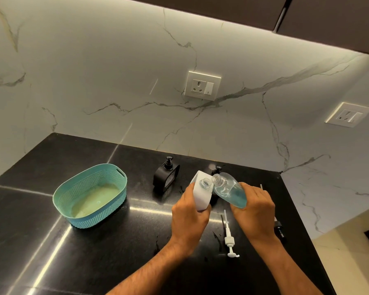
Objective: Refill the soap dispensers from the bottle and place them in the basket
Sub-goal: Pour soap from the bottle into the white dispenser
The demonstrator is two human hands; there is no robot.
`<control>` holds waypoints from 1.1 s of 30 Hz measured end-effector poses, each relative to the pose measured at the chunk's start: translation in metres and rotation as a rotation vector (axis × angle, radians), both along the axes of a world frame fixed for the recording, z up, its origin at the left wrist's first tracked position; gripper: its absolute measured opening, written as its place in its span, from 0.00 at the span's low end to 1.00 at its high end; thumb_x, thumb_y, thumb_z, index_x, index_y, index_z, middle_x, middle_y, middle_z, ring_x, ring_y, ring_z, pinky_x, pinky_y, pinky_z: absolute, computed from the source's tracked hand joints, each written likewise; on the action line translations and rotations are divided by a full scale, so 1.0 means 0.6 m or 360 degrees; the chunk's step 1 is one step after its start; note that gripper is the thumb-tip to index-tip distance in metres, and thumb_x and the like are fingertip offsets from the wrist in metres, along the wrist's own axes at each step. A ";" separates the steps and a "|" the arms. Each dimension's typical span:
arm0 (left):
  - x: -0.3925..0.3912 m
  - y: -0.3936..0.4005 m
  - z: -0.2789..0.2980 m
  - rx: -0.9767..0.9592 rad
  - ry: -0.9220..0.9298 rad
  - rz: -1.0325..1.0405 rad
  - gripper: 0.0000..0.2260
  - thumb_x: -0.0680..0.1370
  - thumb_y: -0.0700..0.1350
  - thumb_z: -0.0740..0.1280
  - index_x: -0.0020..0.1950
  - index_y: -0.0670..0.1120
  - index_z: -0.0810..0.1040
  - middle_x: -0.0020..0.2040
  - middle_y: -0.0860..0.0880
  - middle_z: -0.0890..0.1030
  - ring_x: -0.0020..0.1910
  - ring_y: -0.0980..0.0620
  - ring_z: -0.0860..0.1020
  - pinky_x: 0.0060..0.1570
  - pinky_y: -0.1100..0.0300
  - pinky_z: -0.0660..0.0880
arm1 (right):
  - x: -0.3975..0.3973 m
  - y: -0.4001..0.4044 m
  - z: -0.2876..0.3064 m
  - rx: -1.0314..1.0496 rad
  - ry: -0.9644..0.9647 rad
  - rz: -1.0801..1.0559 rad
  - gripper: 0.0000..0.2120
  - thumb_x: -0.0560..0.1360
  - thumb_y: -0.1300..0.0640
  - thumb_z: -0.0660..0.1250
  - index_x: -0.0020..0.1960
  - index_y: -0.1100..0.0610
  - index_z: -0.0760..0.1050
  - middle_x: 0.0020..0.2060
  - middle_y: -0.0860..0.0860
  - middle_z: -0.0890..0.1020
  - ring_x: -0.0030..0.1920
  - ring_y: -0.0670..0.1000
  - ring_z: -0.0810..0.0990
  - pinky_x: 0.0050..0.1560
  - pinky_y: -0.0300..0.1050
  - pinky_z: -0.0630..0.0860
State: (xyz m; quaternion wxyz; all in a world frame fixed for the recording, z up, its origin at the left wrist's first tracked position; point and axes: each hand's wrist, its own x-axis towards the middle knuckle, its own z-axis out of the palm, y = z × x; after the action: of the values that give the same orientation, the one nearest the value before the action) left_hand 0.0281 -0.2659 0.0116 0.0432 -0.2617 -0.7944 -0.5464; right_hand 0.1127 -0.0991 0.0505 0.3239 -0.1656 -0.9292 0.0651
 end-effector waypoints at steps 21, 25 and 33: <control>-0.100 0.055 -0.015 -0.0057 -0.0488 -0.0629 0.22 0.72 0.48 0.80 0.63 0.56 0.78 0.59 0.61 0.81 0.62 0.56 0.79 0.59 0.47 0.81 | -0.040 0.275 -0.051 -0.1794 0.0173 0.0333 0.28 0.59 0.68 0.82 0.57 0.58 0.81 0.50 0.53 0.87 0.53 0.54 0.86 0.51 0.51 0.85; -0.103 0.067 -0.002 -0.0016 -0.0650 -0.0723 0.23 0.73 0.41 0.79 0.65 0.51 0.79 0.60 0.54 0.83 0.62 0.53 0.80 0.62 0.47 0.81 | -0.058 0.319 -0.083 -0.1924 0.0125 0.0332 0.29 0.60 0.71 0.81 0.60 0.61 0.80 0.53 0.56 0.86 0.55 0.57 0.86 0.54 0.54 0.83; -0.108 0.085 0.002 -0.0050 -0.0817 -0.0787 0.22 0.73 0.36 0.78 0.65 0.50 0.79 0.60 0.52 0.84 0.64 0.50 0.81 0.59 0.51 0.82 | -0.083 0.365 -0.122 -0.2082 0.0045 0.0354 0.31 0.59 0.73 0.80 0.61 0.61 0.80 0.54 0.58 0.86 0.57 0.60 0.85 0.56 0.57 0.83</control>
State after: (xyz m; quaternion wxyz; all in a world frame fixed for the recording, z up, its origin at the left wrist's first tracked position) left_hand -0.0365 -0.2148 0.0126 -0.2955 -0.3008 -0.7004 -0.5759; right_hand 0.0631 0.1201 -0.0228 0.1602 -0.2303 -0.7054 0.6509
